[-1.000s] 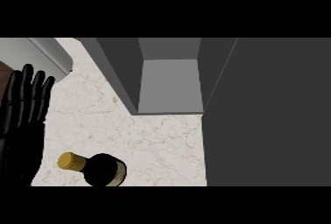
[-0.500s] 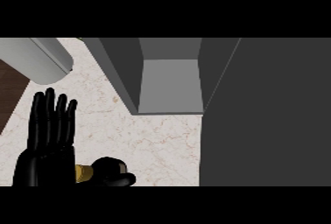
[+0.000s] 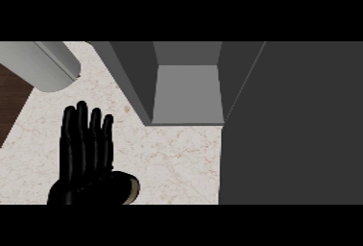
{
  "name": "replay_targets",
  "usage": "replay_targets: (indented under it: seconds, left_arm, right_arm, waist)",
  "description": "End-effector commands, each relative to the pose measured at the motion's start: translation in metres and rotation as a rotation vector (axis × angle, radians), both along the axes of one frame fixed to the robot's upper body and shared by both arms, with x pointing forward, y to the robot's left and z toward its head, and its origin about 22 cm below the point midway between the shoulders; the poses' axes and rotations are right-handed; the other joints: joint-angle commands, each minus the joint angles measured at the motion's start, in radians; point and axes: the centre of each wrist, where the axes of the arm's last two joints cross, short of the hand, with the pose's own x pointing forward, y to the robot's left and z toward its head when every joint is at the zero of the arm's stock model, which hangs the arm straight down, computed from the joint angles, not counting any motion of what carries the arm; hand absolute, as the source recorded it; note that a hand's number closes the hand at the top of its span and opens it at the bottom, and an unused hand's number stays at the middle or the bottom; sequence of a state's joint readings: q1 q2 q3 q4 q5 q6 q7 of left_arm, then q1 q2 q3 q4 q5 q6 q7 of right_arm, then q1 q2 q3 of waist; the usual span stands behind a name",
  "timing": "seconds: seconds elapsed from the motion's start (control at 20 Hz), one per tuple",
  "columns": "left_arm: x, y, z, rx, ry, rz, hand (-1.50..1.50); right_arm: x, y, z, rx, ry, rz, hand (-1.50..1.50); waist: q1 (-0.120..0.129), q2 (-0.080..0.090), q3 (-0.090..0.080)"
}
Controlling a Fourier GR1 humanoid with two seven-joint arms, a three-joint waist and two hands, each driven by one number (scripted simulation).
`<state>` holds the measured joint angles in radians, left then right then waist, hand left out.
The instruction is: Pick up the wine, place it into the cabinet and close the cabinet
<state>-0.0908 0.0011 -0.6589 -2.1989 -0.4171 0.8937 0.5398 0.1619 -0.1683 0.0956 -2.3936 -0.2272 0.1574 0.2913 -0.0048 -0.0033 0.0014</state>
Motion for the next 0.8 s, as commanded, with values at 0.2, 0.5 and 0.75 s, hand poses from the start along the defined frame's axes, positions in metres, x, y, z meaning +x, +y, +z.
replay_targets:
  seconds: [0.2, 0.5, 0.75]
  left_arm:
    - [-0.003, -0.010, 0.029, -0.051, -0.011, 0.039, -1.50]
    - [-0.019, -0.008, 0.035, -0.064, 0.028, 0.068, -1.50]
    - [-0.022, 0.012, 0.047, -0.037, 0.036, 0.134, -1.50]
  right_arm:
    - [-0.001, -0.006, 0.021, 0.006, -0.004, 0.006, -1.50]
    - [-0.015, -0.002, 0.026, 0.002, -0.005, -0.019, -1.50]
    - [-0.013, 0.008, 0.036, 0.013, -0.019, 0.007, -1.50]
  waist:
    - [0.006, 0.000, 0.000]
    - [0.008, -0.004, 0.001]
    - [0.008, -0.001, -0.001]
